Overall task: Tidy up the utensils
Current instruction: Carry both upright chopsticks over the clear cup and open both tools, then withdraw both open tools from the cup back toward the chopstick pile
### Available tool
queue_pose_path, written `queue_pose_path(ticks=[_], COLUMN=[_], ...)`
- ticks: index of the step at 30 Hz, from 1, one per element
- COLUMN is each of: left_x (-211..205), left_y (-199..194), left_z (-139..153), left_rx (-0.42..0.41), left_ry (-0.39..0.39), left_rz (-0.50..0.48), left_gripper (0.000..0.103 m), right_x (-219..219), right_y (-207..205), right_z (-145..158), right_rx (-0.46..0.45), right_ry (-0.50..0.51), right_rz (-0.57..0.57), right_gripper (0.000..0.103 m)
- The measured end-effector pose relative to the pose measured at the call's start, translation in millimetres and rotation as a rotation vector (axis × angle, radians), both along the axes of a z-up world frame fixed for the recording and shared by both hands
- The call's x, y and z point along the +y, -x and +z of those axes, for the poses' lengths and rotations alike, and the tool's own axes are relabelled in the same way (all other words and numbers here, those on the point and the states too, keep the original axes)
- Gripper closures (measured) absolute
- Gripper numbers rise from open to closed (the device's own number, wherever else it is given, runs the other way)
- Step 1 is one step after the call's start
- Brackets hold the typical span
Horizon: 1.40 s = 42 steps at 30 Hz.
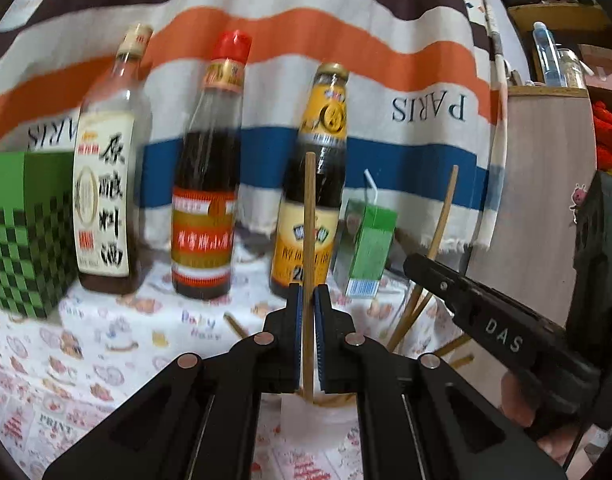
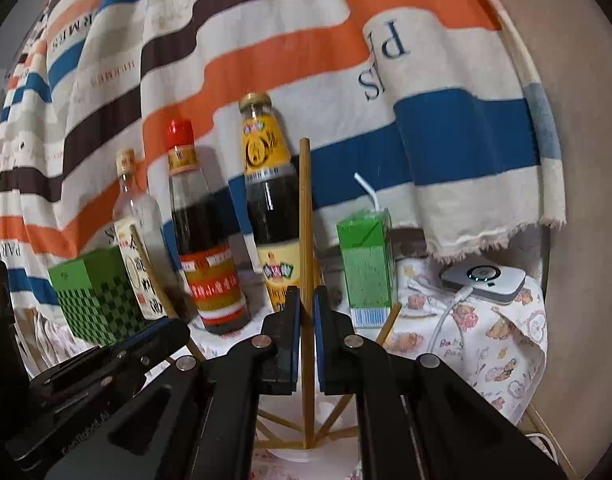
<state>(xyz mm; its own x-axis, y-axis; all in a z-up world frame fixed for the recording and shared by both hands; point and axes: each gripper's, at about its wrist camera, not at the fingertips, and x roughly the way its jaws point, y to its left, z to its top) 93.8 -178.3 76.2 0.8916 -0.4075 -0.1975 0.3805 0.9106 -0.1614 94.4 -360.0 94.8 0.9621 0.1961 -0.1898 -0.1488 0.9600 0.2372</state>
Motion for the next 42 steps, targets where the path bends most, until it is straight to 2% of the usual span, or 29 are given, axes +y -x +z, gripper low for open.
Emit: queue_pose_path(ticks=[3,7,11,14,15,16,17,18,19,21,24,27,31,34,36,38,40,42], left_x=[-1,-6,-5,-2,-2,0,3,7,11,21,39,58,79,91,101,114,124,133], left_y=[-6,-9,-4,0,3,7,12,17,22,35,49,63,79,94,100,108,114,119], left_z=[-8,-16,-12,-4,-1,3,6,9,12,18,27,35,41,42,42,40,38,34], left_rx=[0.04,0.052,0.028,0.01,0.0,-0.012,-0.023,-0.033,-0.043,-0.066,-0.084,-0.097,-0.111,-0.137,-0.096,-0.059,-0.049,-0.039], left_ry=[-0.02,-0.08,-0.081,-0.083,-0.087,-0.09,-0.088,-0.084,-0.082,-0.081,-0.079,-0.076,-0.103,-0.129,-0.118,-0.078,-0.054,-0.047], left_rz=[-0.043,-0.035,-0.024,-0.03,-0.027,-0.022,-0.019,-0.017,-0.014,0.0,0.031,0.078,0.141,0.187,0.269,0.292,0.304,0.336], left_gripper=[0.098,0.098,0.097,0.093,0.088,0.085,0.077,0.07,0.067,0.056,0.047,0.037,0.032,0.021,0.01,0.009,0.002,0.0], right_x=[-3,-4,-4,-6,-7,-9,-11,-13,-15,-16,-17,-14,-2,9,16,26,35,40], right_y=[-5,-7,-6,-4,-4,-3,-2,-1,2,5,15,32,55,73,82,93,98,102], right_z=[-4,-5,-1,3,4,5,6,7,9,12,22,37,51,57,58,59,58,54], right_rx=[0.032,0.05,0.04,0.036,0.037,0.037,0.035,0.03,0.018,0.01,-0.017,-0.063,-0.105,-0.107,-0.104,-0.088,-0.056,-0.035], right_ry=[-0.025,-0.037,-0.039,-0.045,-0.052,-0.065,-0.075,-0.08,-0.083,-0.078,-0.096,-0.093,-0.057,-0.055,-0.051,-0.035,-0.024,-0.051], right_rz=[0.021,0.035,0.031,0.033,0.034,0.035,0.03,0.023,0.011,0.003,0.005,0.008,0.003,0.018,0.022,0.02,0.026,0.06], right_gripper=[0.096,0.096,0.096,0.094,0.092,0.082,0.067,0.061,0.054,0.054,0.051,0.043,0.036,0.029,0.025,0.014,0.013,0.013])
